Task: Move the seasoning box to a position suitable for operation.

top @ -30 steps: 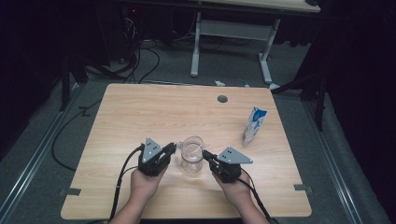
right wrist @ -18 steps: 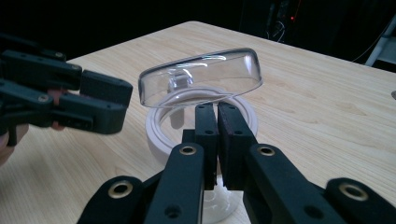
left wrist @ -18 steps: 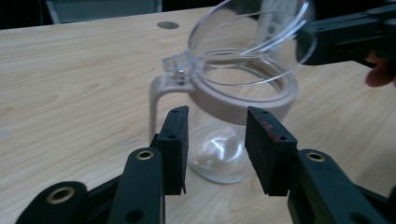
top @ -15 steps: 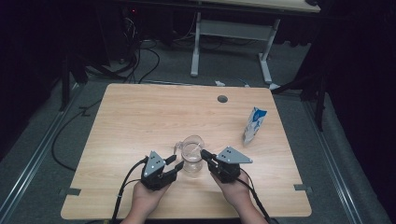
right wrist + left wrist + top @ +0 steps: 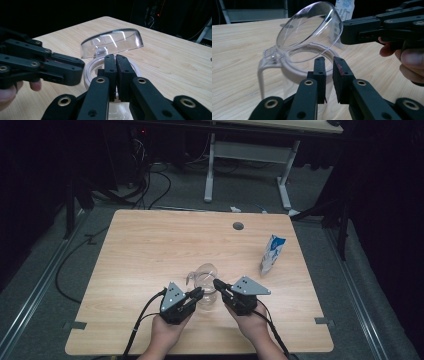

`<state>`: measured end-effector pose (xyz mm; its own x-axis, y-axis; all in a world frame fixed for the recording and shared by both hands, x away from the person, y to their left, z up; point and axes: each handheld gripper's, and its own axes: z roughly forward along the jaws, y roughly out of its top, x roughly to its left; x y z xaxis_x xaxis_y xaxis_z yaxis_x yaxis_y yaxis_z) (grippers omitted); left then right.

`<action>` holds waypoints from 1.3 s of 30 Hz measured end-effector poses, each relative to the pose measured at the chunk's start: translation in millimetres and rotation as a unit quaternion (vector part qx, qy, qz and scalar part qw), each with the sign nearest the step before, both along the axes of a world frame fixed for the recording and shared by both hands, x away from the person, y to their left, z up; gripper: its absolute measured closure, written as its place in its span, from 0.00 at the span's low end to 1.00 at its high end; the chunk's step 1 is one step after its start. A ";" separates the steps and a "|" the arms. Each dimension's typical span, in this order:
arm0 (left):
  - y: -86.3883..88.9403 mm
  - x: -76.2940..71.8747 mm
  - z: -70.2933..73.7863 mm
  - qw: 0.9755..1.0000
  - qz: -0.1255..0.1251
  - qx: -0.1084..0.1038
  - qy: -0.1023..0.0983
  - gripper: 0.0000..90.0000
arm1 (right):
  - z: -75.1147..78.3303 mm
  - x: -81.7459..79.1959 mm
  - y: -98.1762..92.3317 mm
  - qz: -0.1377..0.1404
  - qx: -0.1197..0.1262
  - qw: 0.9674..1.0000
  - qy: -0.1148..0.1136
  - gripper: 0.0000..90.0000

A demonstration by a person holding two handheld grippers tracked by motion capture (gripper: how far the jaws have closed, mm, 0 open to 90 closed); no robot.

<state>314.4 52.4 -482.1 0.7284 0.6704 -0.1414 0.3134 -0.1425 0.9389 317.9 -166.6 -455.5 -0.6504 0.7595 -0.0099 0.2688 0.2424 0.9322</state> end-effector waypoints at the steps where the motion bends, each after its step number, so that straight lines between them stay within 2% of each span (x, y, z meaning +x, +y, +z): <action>1: -3.7 1.7 0.0 1.000 0.001 0.003 0.000 0.93 | 0.9 0.1 -0.1 0.002 -0.001 1.000 -0.002 0.98; 2: -3.7 1.7 0.0 1.000 0.001 0.003 0.000 0.94 | 0.9 0.1 -0.1 0.002 -0.001 1.000 -0.002 0.98; 3: -6.1 2.3 0.1 1.000 0.005 -0.006 -0.004 0.94 | 1.3 0.3 0.0 0.003 -0.001 1.000 -0.002 0.98; 10: -7.3 3.0 1.4 1.000 0.012 -0.009 -0.012 0.95 | -2.6 1.2 -1.6 -0.001 -0.005 1.000 0.001 0.98; 17: -4.2 4.6 6.0 1.000 0.022 -0.013 -0.017 0.97 | -19.5 5.0 -2.5 0.001 -0.004 1.000 0.020 1.00; 19: -2.4 4.7 8.1 0.999 0.027 -0.015 -0.023 0.97 | -21.8 5.1 -3.4 0.001 0.002 1.000 0.017 1.00; 25: 1.8 7.1 10.8 0.999 0.037 -0.019 -0.025 0.97 | -21.9 4.8 -3.2 0.005 -0.003 1.000 0.013 1.00; 33: 7.5 10.2 12.1 0.998 0.049 -0.015 -0.028 0.97 | -23.0 4.6 -3.5 0.005 0.000 1.000 0.009 1.00; 39: 13.1 12.5 12.3 0.998 0.060 -0.020 -0.024 0.97 | -23.1 4.5 -3.6 0.006 0.000 1.000 0.009 1.00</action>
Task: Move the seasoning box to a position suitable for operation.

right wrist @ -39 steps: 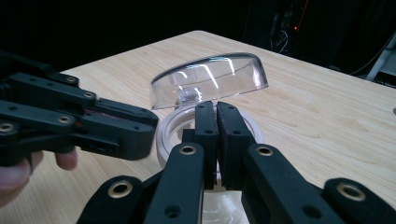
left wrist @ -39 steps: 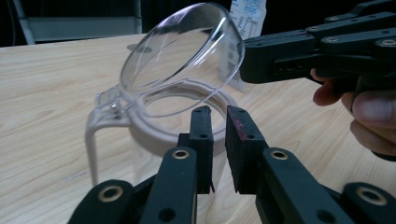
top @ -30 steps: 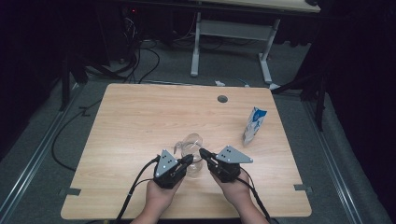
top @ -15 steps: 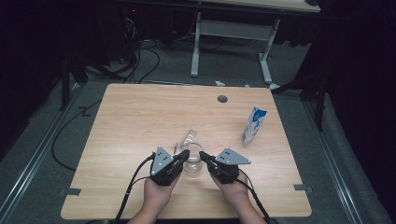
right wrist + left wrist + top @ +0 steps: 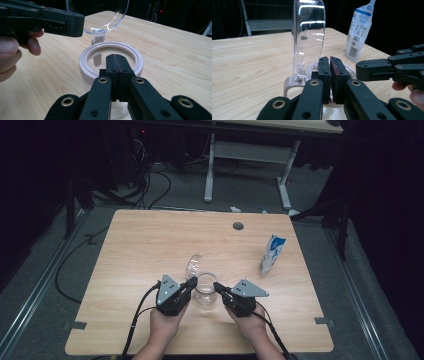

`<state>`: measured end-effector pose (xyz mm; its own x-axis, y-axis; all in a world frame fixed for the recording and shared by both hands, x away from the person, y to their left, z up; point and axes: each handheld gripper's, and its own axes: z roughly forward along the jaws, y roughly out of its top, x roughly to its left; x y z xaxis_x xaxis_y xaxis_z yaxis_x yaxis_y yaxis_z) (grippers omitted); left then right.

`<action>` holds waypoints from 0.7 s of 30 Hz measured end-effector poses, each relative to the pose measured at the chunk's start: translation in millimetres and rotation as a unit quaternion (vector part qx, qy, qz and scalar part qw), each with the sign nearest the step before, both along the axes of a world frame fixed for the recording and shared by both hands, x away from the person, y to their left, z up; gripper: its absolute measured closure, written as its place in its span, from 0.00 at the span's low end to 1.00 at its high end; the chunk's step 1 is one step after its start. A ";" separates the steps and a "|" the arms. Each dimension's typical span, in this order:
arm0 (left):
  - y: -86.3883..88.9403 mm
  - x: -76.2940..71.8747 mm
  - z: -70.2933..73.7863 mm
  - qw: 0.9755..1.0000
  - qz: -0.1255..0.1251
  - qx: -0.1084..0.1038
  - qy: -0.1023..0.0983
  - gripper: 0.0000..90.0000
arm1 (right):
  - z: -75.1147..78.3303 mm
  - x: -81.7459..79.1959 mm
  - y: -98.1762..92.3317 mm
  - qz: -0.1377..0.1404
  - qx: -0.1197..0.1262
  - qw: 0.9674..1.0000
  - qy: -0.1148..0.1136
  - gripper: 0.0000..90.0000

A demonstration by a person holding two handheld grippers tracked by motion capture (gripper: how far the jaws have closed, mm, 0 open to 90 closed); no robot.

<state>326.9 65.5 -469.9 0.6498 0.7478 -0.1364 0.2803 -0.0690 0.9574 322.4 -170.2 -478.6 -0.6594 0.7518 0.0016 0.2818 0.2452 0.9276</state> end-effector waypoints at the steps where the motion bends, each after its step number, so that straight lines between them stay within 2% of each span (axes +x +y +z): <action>1: 0.0 0.0 0.0 1.000 0.000 0.000 0.000 0.97 | 0.0 0.0 0.0 0.000 0.000 1.000 0.000 1.00; 8: 5.5 4.4 -1.7 1.000 0.010 0.003 0.005 0.97 | 0.4 -0.3 0.3 -0.001 -0.004 1.000 0.000 1.00; 11: 5.6 4.2 -1.6 1.000 0.009 0.007 0.004 0.96 | 0.4 -0.3 0.5 0.000 -0.006 1.000 -0.002 1.00; 15: 7.8 1.0 -0.8 1.000 -0.005 0.008 0.008 0.92 | 1.2 -0.9 1.3 -0.002 -0.009 1.000 -0.001 0.98; 16: 12.3 -4.2 0.1 1.000 -0.009 0.018 0.003 0.90 | 2.6 -2.3 1.2 -0.001 -0.013 1.000 -0.005 0.97; 17: 12.3 -4.2 0.1 1.000 -0.009 0.018 0.003 0.88 | 2.6 -2.3 1.2 -0.001 -0.013 1.000 -0.005 0.97; 18: 18.1 -10.3 -1.1 0.999 -0.016 0.039 -0.006 0.86 | 5.3 -5.4 -2.3 -0.006 -0.013 1.000 -0.008 0.95; 19: 18.1 -10.3 -1.1 0.999 -0.016 0.039 -0.006 0.84 | 6.5 -7.4 -5.2 -0.008 -0.012 1.000 -0.010 0.95; 20: 26.2 -15.0 -4.5 0.998 -0.014 0.060 -0.006 0.83 | 7.1 -8.9 -8.6 -0.011 -0.014 1.000 -0.013 0.94; 21: 31.9 -16.7 -6.4 0.998 -0.011 0.069 -0.003 0.81 | 7.4 -10.1 -12.5 -0.016 -0.015 1.000 -0.014 0.93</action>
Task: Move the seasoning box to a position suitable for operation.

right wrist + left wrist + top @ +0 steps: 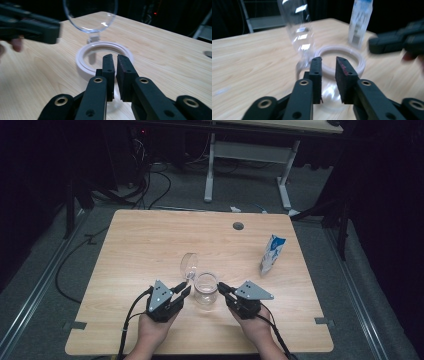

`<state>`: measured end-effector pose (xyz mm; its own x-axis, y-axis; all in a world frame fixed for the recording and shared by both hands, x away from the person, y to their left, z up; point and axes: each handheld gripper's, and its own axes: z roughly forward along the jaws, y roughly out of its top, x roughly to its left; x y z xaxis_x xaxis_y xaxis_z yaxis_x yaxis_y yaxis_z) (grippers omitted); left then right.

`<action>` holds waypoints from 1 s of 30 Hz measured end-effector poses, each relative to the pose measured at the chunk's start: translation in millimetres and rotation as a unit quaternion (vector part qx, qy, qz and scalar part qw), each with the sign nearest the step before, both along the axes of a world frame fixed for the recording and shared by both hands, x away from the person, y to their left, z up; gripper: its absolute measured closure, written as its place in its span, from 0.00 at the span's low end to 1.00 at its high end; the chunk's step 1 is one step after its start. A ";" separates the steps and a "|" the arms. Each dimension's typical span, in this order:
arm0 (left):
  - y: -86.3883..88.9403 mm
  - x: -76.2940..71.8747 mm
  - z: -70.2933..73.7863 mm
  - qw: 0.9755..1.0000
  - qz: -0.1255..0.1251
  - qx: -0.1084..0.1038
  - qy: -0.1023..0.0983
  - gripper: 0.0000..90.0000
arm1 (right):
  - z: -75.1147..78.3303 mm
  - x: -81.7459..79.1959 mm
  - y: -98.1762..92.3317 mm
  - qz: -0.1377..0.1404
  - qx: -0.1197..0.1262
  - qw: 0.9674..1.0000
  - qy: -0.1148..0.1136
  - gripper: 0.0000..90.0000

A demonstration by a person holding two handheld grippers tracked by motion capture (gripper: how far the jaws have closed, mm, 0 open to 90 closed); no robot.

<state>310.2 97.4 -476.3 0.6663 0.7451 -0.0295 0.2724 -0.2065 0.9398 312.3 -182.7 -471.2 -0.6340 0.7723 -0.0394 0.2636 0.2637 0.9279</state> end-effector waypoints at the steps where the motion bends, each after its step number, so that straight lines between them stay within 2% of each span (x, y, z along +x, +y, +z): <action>1: 6.2 -1.1 -2.4 1.000 0.005 0.004 0.006 0.79 | 0.0 -1.2 -4.6 -0.006 -0.001 1.000 0.001 0.92; 2: 6.2 -1.1 -2.4 1.000 0.005 0.004 0.006 0.76 | 0.0 -1.2 -4.6 -0.006 -0.001 1.000 0.001 0.92; 3: 19.6 -2.7 -8.2 0.999 0.018 0.018 0.022 0.73 | -1.4 -3.6 -14.6 -0.023 -0.002 1.000 0.001 0.90; 5: 31.6 -2.5 -15.9 0.998 0.030 0.036 0.036 0.70 | -3.9 -4.9 -26.3 -0.042 -0.002 0.999 0.008 0.88; 6: 31.6 -2.5 -15.9 0.998 0.030 0.036 0.036 0.68 | -3.9 -4.9 -26.3 -0.042 -0.002 0.999 0.008 0.88; 8: 42.1 -2.0 -23.5 0.997 0.035 0.040 0.059 0.66 | -8.0 -5.9 -39.0 -0.067 0.001 0.998 0.018 0.85; 11: 55.1 -3.9 -33.0 0.996 0.034 0.040 0.073 0.61 | -15.3 -6.9 -54.9 -0.109 -0.002 0.994 0.029 0.82; 12: 58.9 -4.4 -34.6 0.996 0.033 0.039 0.075 0.58 | -18.5 -5.3 -64.0 -0.131 -0.001 0.991 0.037 0.83; 13: 65.5 -3.5 -36.5 0.995 0.024 0.033 0.088 0.56 | -19.5 -4.4 -67.7 -0.142 0.001 0.989 0.039 0.82; 14: 65.5 -3.5 -36.5 0.995 0.024 0.033 0.088 0.54 | -19.5 -4.4 -67.7 -0.142 0.001 0.989 0.039 0.82; 15: 72.5 -5.0 -38.2 0.995 0.033 0.028 0.087 0.54 | -21.6 -2.3 -74.1 -0.161 0.001 0.986 0.040 0.80; 16: 72.5 -5.0 -38.2 0.995 0.033 0.028 0.087 0.54 | -21.6 -2.3 -74.1 -0.161 0.001 0.986 0.040 0.80; 17: 75.4 -5.9 -38.9 0.995 0.032 0.021 0.088 0.54 | -24.5 2.1 -81.5 -0.180 0.002 0.983 0.048 0.78; 18: 77.3 -6.9 -39.3 0.995 0.029 0.017 0.089 0.54 | -24.5 2.1 -81.5 -0.180 0.002 0.983 0.048 0.78; 19: 78.8 -7.7 -39.1 0.996 0.025 0.013 0.091 0.54 | -26.1 8.0 -88.3 -0.195 0.001 0.979 0.052 0.76; 20: 80.3 -8.5 -38.0 0.996 0.018 0.004 0.091 0.54 | -26.1 8.0 -88.3 -0.195 0.001 0.979 0.052 0.76; 23: 81.9 -11.0 -33.4 0.997 0.012 -0.014 0.077 0.54 | -24.9 19.9 -97.9 -0.215 -0.003 0.975 0.053 0.71; 24: 81.9 -11.0 -33.4 0.997 0.012 -0.014 0.077 0.54 | -24.9 19.9 -97.9 -0.215 -0.003 0.975 0.053 0.71; 25: 79.8 -10.3 -34.1 0.997 0.011 -0.011 0.075 0.54 | -22.5 26.3 -100.9 -0.226 -0.010 0.973 0.052 0.68; 26: 79.8 -10.3 -34.1 0.997 0.011 -0.011 0.075 0.54 | -22.5 26.3 -100.9 -0.226 -0.010 0.973 0.052 0.68; 27: 78.3 -9.5 -34.7 0.997 0.010 -0.014 0.079 0.54 | -20.4 34.3 -104.3 -0.245 -0.018 0.968 0.058 0.66; 28: 78.3 -9.5 -34.7 0.997 0.010 -0.014 0.079 0.54 | -20.4 34.3 -104.3 -0.245 -0.018 0.968 0.058 0.66; 29: 77.2 -10.0 -34.7 0.997 0.007 -0.016 0.080 0.54 | -19.6 42.5 -108.5 -0.257 -0.014 0.965 0.058 0.63; 30: 76.4 -10.4 -34.9 0.997 0.006 -0.015 0.077 0.54 | -19.7 46.2 -110.6 -0.262 -0.007 0.963 0.060 0.61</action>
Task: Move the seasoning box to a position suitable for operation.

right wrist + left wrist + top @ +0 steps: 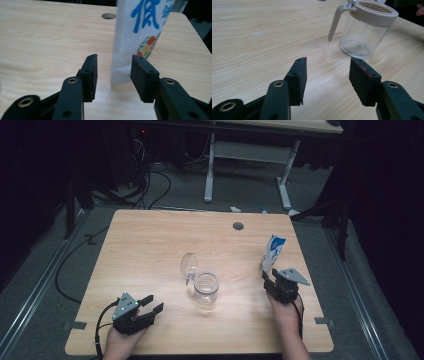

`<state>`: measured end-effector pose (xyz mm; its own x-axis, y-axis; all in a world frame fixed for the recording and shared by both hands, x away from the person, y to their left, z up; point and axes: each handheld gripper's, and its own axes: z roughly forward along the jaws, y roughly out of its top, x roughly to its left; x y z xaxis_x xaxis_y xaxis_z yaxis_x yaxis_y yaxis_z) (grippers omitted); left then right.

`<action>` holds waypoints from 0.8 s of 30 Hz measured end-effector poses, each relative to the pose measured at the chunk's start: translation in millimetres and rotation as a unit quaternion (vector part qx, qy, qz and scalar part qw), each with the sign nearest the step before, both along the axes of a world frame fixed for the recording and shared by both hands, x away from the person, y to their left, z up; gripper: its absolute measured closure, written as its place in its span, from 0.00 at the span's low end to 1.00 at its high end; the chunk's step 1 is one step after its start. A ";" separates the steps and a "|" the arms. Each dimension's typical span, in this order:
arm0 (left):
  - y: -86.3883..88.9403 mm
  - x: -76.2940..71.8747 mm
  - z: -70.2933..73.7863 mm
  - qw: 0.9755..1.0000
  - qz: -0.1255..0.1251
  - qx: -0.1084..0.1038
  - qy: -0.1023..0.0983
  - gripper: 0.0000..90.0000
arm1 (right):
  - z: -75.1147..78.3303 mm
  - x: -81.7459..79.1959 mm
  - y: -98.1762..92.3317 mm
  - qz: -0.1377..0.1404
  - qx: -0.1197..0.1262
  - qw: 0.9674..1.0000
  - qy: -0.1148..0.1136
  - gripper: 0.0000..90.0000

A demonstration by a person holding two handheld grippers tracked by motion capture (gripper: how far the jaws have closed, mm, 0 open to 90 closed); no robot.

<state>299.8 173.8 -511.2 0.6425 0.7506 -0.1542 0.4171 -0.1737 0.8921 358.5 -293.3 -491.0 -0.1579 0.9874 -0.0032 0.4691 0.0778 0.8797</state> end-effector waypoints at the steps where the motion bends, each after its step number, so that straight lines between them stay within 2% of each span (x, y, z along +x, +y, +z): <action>1: -0.5 -0.3 -0.1 1.000 -0.001 0.001 0.000 0.54 | 0.0 3.4 -1.5 -0.006 0.003 1.000 0.002 0.59; 2: -0.5 -0.3 -0.1 1.000 -0.001 0.001 0.000 0.54 | 0.0 3.4 -1.5 -0.006 0.003 1.000 0.002 0.59; 3: -0.7 -0.4 -0.5 1.000 -0.003 0.001 0.001 0.54 | -0.1 9.0 -2.3 -0.013 0.012 1.000 0.001 0.53; 6: -0.9 -0.2 -1.3 1.000 -0.003 -0.002 0.003 0.54 | 1.4 13.3 0.3 -0.021 0.012 1.000 0.000 0.48; 9: -1.3 -0.2 -1.5 1.000 -0.002 0.000 -0.001 0.54 | 7.3 21.5 5.3 -0.037 0.000 0.999 -0.011 0.42; 13: -3.4 -0.7 -3.3 1.000 -0.004 -0.001 0.001 0.54 | 8.4 31.3 2.2 -0.053 0.002 0.999 -0.011 0.41; 15: -4.3 -1.0 -3.7 1.000 -0.005 -0.001 0.002 0.54 | 8.1 35.4 1.2 -0.051 0.006 0.999 -0.009 0.41; 20: -6.0 -1.7 -3.5 1.000 -0.008 0.003 -0.003 0.54 | 7.6 41.9 3.7 -0.050 -0.005 0.999 -0.004 0.45; 21: -5.8 -1.8 -3.5 1.000 -0.006 0.004 -0.003 0.54 | 7.0 42.6 3.7 -0.054 -0.010 0.999 -0.001 0.50; 23: -4.9 -2.0 -4.0 1.000 -0.005 0.004 -0.001 0.54 | 4.9 40.9 0.1 -0.055 -0.004 0.998 0.001 0.59; 24: -4.9 -2.0 -4.0 1.000 -0.005 0.004 -0.001 0.54 | 4.9 40.9 0.1 -0.055 -0.004 0.998 0.001 0.59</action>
